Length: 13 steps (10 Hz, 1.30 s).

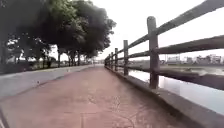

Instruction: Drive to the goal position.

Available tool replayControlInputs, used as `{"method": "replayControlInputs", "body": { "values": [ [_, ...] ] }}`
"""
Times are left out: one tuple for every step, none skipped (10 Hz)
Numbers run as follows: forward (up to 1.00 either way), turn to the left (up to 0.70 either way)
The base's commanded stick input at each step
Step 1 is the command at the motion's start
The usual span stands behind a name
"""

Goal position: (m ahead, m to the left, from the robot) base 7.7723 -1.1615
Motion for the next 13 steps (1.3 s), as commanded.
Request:
{"method": "replayControlInputs", "body": {
  "values": [
    [1.0,0.0],
    [1.0,0.0],
    [1.0,0.0],
    [1.0,0.0],
    [1.0,0.0],
    [1.0,0.0],
    [1.0,0.0],
    [1.0,0.0],
    [1.0,0.0],
    [1.0,0.0],
    [1.0,0.0],
    [1.0,0.0],
    [1.0,0.0]
  ]
}}
